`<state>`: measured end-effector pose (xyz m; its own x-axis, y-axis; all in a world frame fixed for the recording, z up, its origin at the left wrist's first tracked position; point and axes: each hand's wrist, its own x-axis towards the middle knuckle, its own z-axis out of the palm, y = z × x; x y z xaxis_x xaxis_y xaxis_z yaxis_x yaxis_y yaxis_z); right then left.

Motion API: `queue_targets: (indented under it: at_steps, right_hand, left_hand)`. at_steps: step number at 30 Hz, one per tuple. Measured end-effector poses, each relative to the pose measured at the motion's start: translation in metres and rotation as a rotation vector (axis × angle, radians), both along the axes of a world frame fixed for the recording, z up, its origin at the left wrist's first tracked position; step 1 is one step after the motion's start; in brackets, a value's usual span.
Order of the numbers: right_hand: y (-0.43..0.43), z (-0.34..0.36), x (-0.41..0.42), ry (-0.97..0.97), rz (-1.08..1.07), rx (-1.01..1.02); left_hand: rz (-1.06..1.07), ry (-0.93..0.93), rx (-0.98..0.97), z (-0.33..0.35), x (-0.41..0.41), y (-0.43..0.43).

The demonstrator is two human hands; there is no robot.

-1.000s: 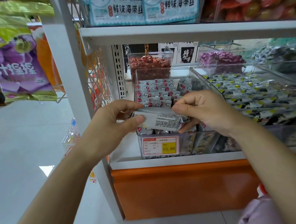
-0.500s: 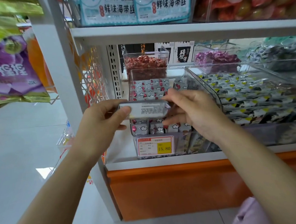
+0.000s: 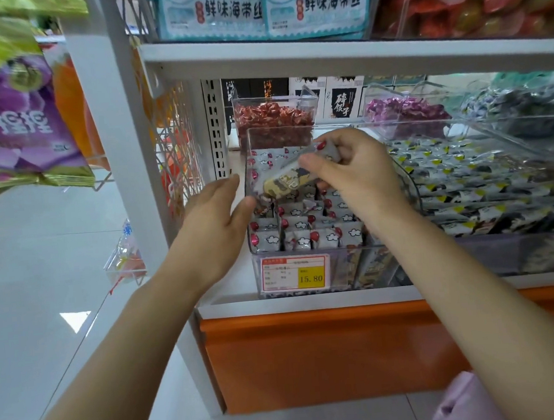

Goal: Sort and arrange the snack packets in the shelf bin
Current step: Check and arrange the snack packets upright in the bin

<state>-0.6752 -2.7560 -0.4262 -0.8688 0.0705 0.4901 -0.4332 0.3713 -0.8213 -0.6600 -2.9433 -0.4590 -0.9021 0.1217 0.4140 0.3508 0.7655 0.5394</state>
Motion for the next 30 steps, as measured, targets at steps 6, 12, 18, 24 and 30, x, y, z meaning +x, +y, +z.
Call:
queue_targets:
  at_steps: [6, 12, 18, 24, 30]
  right_hand:
    - [-0.030, -0.006, -0.022, 0.001, 0.051, 0.535]
    - [-0.039, -0.016, -0.035, -0.051, 0.101, 0.868]
    - [-0.029, -0.008, -0.043, -0.101, 0.161, 0.865]
    - [-0.034, 0.001, -0.064, -0.024, 0.121, 0.816]
    - [-0.045, -0.001, -0.067, -0.012, 0.110, 0.913]
  left_hand:
    - [-0.075, -0.048, 0.046, -0.006, -0.003, -0.003]
    - [-0.110, -0.095, 0.065, -0.007, -0.002, -0.006]
    - [-0.112, -0.099, 0.072, -0.007, -0.004, -0.005]
    - [-0.123, -0.117, 0.092, -0.006, -0.003, -0.005]
    - [-0.119, -0.101, 0.088, -0.006, -0.004, -0.005]
